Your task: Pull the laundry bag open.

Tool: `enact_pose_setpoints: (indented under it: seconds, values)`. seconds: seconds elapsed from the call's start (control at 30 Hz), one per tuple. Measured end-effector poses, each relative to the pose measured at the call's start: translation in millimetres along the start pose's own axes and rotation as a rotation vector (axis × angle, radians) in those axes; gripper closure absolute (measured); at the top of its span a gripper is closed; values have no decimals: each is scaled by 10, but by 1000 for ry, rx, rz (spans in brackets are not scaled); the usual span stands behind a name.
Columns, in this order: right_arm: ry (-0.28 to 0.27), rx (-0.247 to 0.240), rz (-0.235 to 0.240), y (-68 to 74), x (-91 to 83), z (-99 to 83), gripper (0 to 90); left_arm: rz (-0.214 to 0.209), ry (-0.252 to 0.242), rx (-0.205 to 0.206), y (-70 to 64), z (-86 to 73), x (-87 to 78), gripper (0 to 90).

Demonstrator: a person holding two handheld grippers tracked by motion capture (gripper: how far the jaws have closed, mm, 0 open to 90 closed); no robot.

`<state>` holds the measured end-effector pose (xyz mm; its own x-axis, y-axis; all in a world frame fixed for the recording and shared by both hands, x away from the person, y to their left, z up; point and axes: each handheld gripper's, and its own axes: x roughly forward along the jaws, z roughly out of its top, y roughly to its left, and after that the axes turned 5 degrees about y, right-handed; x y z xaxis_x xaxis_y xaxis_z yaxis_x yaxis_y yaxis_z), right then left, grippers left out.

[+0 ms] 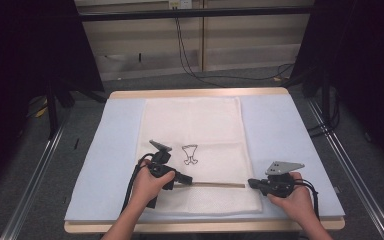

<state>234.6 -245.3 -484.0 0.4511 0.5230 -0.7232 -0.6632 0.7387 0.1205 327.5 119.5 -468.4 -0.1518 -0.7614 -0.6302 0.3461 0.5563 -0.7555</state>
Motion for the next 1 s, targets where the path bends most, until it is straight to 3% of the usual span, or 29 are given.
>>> enact_pose_setpoints:
  seconds: [0.27,0.3,0.37,0.6,0.87,1.0]
  values:
    - [-1,2,0,0,0,0,900,6,-2,-5,24,-4,-24,874]
    - [-1,2,0,0,0,0,900,-15,-4,-13,38,-9,-36,874]
    - [-1,2,1,-1,0,-1,900,3,-1,-11,43,-15,-51,874]
    - [-1,3,0,-1,1,1,900,-19,-8,-25,47,-21,-56,874]
    - [0,1,1,-3,0,0,900,19,-8,-14,78,-44,-130,874]
    - [-2,2,4,-5,1,0,900,11,-26,-31,126,-83,-202,874]
